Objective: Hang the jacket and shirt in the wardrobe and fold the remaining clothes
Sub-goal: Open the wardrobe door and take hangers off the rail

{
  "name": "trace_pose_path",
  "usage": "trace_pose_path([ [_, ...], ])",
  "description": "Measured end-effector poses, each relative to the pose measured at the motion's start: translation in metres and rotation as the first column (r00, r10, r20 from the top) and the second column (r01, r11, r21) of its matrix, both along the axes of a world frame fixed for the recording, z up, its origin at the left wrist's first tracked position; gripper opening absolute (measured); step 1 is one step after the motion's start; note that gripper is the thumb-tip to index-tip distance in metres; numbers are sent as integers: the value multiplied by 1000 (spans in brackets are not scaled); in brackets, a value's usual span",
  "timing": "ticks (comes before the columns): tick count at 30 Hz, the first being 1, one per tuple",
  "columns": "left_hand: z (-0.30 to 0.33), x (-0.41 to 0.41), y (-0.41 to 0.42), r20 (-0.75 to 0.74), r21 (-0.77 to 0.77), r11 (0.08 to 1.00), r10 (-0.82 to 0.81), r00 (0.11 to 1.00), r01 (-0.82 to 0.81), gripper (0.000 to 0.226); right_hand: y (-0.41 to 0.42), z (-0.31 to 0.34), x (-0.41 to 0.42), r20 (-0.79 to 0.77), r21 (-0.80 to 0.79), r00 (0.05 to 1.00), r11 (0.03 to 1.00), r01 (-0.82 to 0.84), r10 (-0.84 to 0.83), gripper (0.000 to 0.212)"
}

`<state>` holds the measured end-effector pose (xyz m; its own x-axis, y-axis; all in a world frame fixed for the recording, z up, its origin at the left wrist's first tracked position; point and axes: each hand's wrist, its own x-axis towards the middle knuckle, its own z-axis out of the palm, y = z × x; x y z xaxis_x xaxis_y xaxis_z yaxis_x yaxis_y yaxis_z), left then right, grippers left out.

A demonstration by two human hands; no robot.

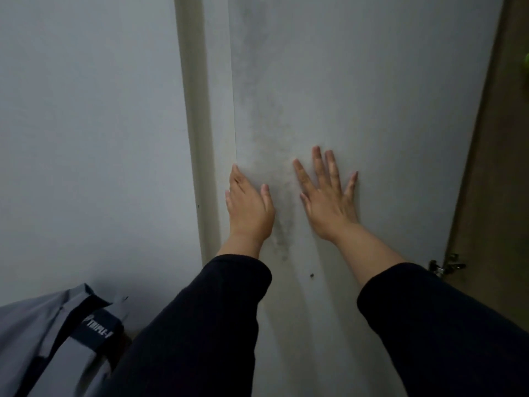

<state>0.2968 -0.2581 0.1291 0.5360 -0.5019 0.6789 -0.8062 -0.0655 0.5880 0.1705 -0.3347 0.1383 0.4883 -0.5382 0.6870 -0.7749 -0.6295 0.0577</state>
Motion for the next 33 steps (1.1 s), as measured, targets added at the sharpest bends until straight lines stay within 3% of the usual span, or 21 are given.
trace_pose_path([
  [5, 7, 16, -23, -61, 75, 996, -41, 997, 46, 70, -22, -1, 12, 4, 9, 1000, 1000, -1, 1, 64],
  [10, 9, 29, -38, -96, 155, 982, -89, 991, 104, 69, -39, -7, 21, -14, -13, 998, 998, 67, -67, 78],
  [14, 8, 35, -42, -67, 181, 978, -91, 994, 102, 69, -46, -7, 19, -38, -9, 995, 996, 88, -88, 74],
  [18, 8, 30, -41, -26, 165, 985, -45, 999, 48, 68, -41, -3, 15, -64, -1, 993, 995, 96, -96, 85],
  [22, 10, 11, -47, 108, 100, 989, 97, 989, -108, 61, -32, 5, -1, -71, 7, 991, 994, 111, -111, 92],
  [26, 13, -14, -67, 293, 108, 982, 120, 948, -158, 76, -37, 12, -44, -44, 39, 976, 976, 215, -213, 92],
  [33, 41, -125, -108, 490, 59, 979, -200, 849, 196, 66, -44, 28, -168, 26, 142, 887, 880, 454, -462, 92],
])
